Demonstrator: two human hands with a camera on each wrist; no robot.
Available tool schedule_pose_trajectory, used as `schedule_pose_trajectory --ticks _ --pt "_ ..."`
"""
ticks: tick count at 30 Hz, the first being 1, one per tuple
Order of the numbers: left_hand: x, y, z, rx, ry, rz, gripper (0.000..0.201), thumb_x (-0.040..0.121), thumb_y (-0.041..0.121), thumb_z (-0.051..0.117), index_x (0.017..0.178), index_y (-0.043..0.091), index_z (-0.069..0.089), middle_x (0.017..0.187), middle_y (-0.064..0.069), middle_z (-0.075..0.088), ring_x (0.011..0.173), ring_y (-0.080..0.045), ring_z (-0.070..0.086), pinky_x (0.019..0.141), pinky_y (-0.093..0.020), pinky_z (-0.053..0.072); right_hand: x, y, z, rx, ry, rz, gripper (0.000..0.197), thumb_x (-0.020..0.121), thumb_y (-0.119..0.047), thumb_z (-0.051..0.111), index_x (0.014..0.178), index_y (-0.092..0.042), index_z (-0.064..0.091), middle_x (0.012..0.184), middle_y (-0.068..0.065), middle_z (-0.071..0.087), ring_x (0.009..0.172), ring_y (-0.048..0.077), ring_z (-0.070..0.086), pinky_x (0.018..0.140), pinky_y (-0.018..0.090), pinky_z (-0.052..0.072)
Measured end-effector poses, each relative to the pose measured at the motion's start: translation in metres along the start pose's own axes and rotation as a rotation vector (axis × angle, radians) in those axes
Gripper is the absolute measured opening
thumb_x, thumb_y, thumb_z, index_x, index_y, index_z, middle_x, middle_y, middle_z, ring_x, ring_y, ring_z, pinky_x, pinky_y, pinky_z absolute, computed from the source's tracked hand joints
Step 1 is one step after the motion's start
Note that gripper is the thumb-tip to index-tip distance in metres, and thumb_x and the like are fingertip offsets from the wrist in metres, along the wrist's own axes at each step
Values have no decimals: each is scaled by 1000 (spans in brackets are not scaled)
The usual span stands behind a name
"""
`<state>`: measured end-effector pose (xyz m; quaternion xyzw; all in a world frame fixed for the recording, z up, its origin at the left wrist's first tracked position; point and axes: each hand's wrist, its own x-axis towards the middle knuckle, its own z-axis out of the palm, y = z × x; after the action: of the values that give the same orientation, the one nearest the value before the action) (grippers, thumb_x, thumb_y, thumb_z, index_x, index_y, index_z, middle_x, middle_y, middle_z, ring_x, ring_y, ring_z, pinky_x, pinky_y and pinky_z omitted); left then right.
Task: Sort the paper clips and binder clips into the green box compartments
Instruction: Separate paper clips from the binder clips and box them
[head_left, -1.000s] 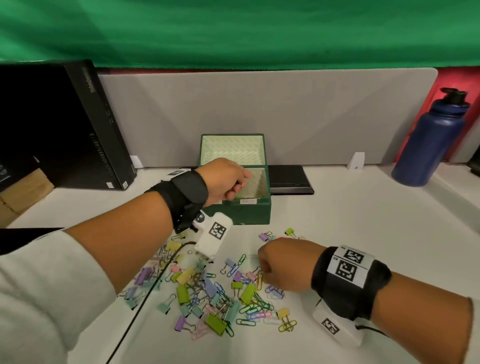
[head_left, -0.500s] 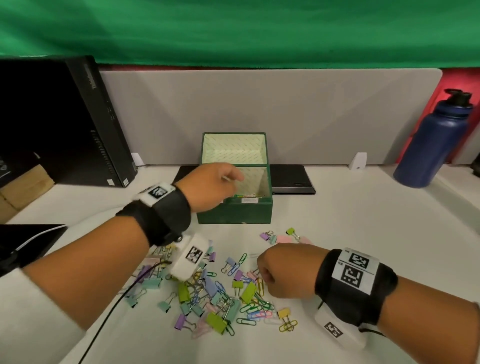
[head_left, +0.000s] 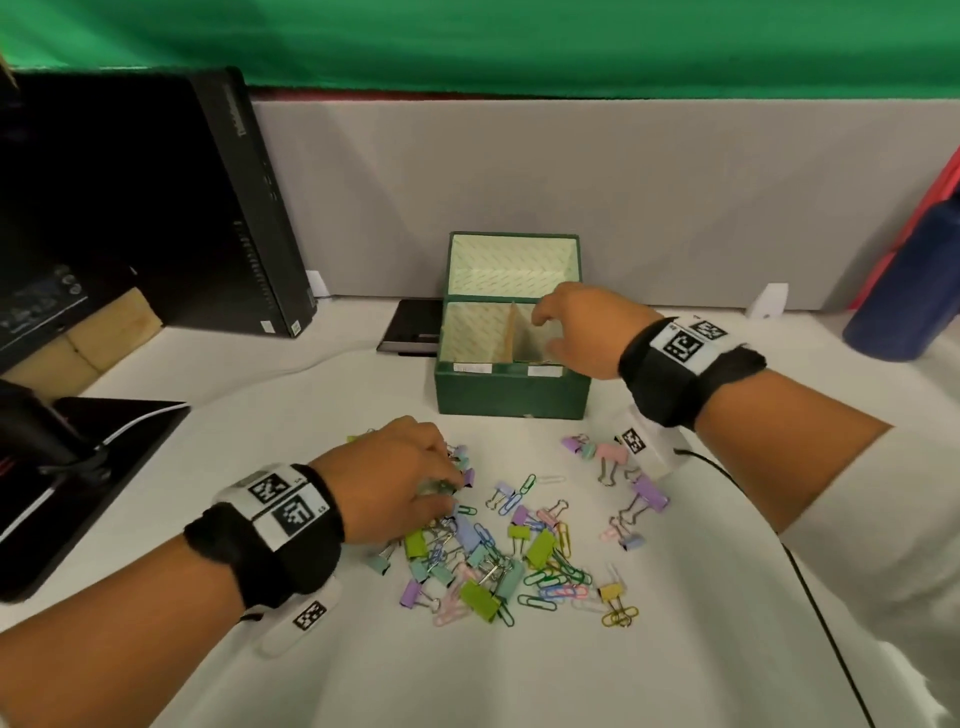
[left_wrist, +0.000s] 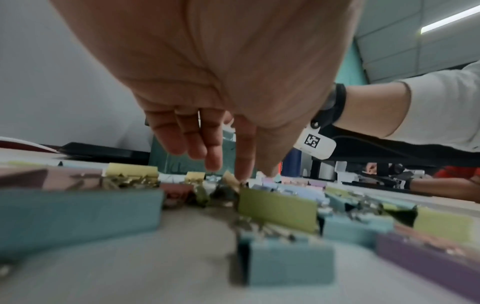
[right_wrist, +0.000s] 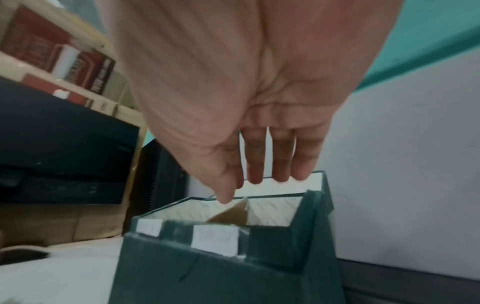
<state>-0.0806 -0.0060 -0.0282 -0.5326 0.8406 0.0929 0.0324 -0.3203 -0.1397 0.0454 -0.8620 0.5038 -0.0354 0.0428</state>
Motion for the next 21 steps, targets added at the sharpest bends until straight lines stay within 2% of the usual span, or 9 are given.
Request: schedule_pose_trajectory --ticks 2,4,5,8,10,13,16,18,21 --pt "2 1 0 27 12 -22 47 94 64 45 131 40 59 129 10 50 120 -10 41 101 -33 41 -6 -10 5 -88 95 -91 32 91 -10 59 120 -23 66 125 2 56 113 26 54 92 43 52" --pt "3 3 1 57 -1 -39 50 94 65 44 131 35 59 128 6 51 119 -14 43 100 -34 42 -20 -23 17 -77 144 -232 24 92 -11 56 109 -24 67 111 1 59 102 23 56 85 42 53" --pt "4 4 2 58 -11 -46 50 93 64 46 130 34 59 127 5 51 120 -15 44 100 -33 41 -29 -28 26 -59 78 -281 22 93 -13 54 107 -25 67 106 -1 60 96 21 57 83 40 53" --pt "4 4 5 0 -22 -69 44 91 62 52 122 33 61 122 6 51 118 -15 44 99 -33 41 -51 -43 51 -98 -262 -344 22 95 -20 53 108 -31 66 104 -7 61 92 17 59 82 36 54" --pt "4 3 3 -37 -14 -90 37 90 60 55 114 33 62 118 7 52 114 -13 44 96 -31 42 -56 -46 62 -103 -316 -358 18 92 -20 56 103 -33 64 98 -10 62 86 17 59 76 35 54" --pt "3 0 -2 -47 86 -100 26 95 50 53 103 29 65 113 6 53 110 -13 46 93 -32 44 -53 -45 66 -99 -264 -362 13 90 -22 60 97 -32 62 90 -11 64 80 15 59 68 29 51" --pt "-1 -1 -2 -58 162 -85 22 96 41 51 106 30 67 113 6 54 112 -13 46 92 -31 45 -51 -45 67 -65 -271 -316 13 90 -22 60 97 -32 61 91 -11 65 81 14 60 68 29 51" --pt "-3 2 1 -72 118 -49 23 95 42 53 110 34 68 115 8 52 115 -11 43 93 -28 42 -50 -45 68 -51 -300 -268 17 89 -19 55 100 -32 60 90 -9 65 81 16 60 71 31 54" --pt "-4 7 4 -89 48 24 28 95 46 54 121 44 64 119 11 48 116 -8 39 97 -30 40 -48 -46 71 -43 -341 -236 21 87 -16 55 102 -30 59 80 -12 57 78 16 56 65 28 47"
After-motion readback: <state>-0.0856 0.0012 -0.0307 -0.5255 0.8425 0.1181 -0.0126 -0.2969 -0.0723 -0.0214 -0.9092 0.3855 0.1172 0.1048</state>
